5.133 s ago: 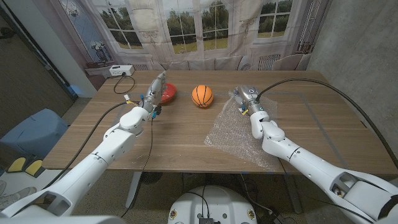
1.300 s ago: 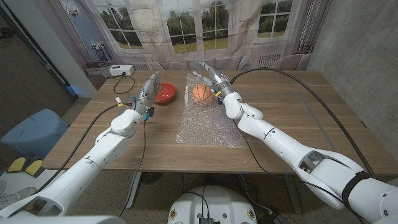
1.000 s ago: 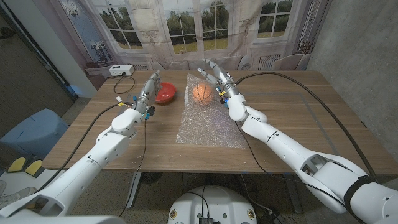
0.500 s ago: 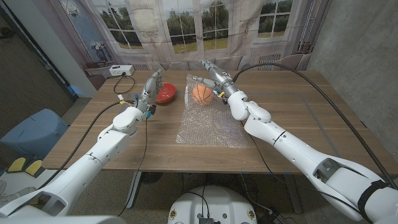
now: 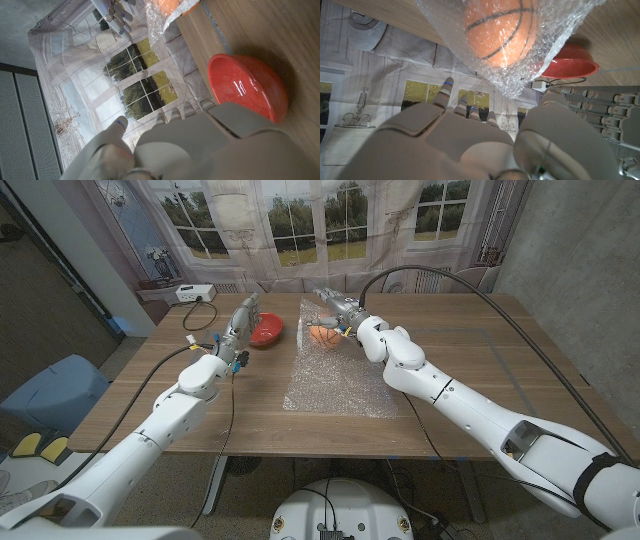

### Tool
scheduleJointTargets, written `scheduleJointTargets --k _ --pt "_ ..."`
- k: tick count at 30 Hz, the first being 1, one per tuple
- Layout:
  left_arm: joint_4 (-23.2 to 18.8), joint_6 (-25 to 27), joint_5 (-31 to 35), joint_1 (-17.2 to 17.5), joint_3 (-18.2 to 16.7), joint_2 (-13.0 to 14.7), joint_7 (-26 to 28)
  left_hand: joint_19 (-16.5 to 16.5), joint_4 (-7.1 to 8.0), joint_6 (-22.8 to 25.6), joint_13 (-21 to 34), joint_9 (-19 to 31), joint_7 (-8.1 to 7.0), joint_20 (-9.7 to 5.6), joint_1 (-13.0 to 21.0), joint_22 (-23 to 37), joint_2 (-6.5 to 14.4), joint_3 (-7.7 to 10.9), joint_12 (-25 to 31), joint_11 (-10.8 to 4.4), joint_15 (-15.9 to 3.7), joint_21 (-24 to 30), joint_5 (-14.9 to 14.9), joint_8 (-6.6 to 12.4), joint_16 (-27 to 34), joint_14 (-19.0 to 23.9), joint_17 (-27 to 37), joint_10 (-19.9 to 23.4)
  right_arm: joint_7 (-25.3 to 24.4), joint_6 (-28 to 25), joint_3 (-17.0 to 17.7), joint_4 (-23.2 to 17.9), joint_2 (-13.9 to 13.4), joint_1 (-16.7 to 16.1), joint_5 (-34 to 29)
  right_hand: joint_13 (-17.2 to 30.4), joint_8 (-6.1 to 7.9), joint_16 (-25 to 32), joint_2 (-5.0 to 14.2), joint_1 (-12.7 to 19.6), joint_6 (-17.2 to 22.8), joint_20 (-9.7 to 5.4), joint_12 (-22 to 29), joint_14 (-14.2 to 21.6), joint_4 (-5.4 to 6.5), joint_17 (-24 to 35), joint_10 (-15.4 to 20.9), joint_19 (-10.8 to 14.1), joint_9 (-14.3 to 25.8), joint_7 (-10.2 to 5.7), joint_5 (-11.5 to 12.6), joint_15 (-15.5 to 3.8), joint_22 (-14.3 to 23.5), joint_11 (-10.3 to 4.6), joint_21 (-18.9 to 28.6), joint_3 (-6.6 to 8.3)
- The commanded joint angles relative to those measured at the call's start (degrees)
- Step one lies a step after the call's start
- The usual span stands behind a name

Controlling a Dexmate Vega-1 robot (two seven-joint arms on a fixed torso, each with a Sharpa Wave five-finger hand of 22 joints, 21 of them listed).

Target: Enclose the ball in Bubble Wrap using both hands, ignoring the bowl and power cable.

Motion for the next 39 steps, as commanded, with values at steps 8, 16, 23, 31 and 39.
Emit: scheduleJointTargets --k 8,16,23,31,39 --pt "-1.1 -0.8 -1.0 1.8 -1.1 0.7 0.5 -9.7 -0.03 -9.0 0.1 0.2 -0.44 -0.24 0.1 0.1 3.3 -0.35 0.3 -0.44 -0.25 0.4 0.6 0.29 0.2 -16.3 0.2 -11.6 15.0 -4.1 -6.6 8.5 4.0 7.3 -7.1 0.1 1.28 0.8 0.02 3.8 -3.6 -0.19 1.5 0.4 -1.89 -0.7 -0.4 1.0 0.3 0.23 1.5 -0.52 0.1 -0.23 0.0 0.4" --pt "-0.9 -1.2 -0.8 1.7 -1.2 0.5 0.6 -9.7 -0.01 -9.0 0.1 0.2 -0.4 -0.16 0.0 0.1 3.3 -0.47 0.2 -0.77 -0.34 0.4 0.6 0.25 0.2 -16.4 0.2 -12.0 18.4 -3.5 -8.4 12.1 5.2 9.7 -7.6 0.2 1.59 0.9 -0.31 5.5 -3.0 -1.47 1.6 0.5 -2.69 -1.4 -0.4 2.4 0.3 1.1 2.2 -1.19 0.1 -0.42 0.3 0.32" --pt "-0.8 -1.2 -0.7 1.4 -1.1 0.3 0.7 -9.7 0.02 -9.0 0.1 0.2 -0.37 -0.09 0.0 0.1 3.3 -0.57 0.1 -0.92 -0.37 0.4 0.7 0.27 0.2 -16.4 0.2 -12.1 20.0 -3.0 -10.4 17.0 7.0 11.9 -7.7 0.1 0.8 0.7 -0.15 7.1 -5.6 -2.55 1.3 -0.2 -3.24 -2.0 -1.8 3.0 0.3 1.18 2.9 -1.48 0.1 -0.69 0.2 0.41" --pt "-0.8 -0.5 -0.9 1.0 -0.8 0.4 0.4 -9.6 0.03 -8.9 0.1 0.2 -0.38 -0.05 0.0 0.1 3.3 -0.66 0.2 -0.86 -0.3 0.5 0.7 0.28 0.2 -16.3 0.2 -12.0 17.7 -1.7 -12.7 22.1 9.2 13.5 -7.8 0.1 0.88 1.4 0.22 10.4 -7.5 -3.07 1.6 1.3 -4.11 -2.9 -1.6 6.7 0.2 -1.28 3.9 -2.8 0.0 -1.63 1.1 0.72" --pt "-0.7 -0.3 -1.0 0.9 -0.7 0.3 0.4 -9.6 0.04 -8.8 0.1 0.2 -0.34 -0.01 0.0 0.1 3.3 -0.77 0.3 -0.79 -0.3 0.5 0.7 0.3 0.3 -16.2 0.2 -11.9 13.0 -0.2 -14.5 29.2 12.0 15.1 -7.3 0.1 1.95 3.2 0.23 14.2 -5.5 -4.31 2.8 6.6 -4.47 -3.8 1.6 13.1 0.2 -3.3 5.3 -5.94 0.2 -3.62 2.8 0.59"
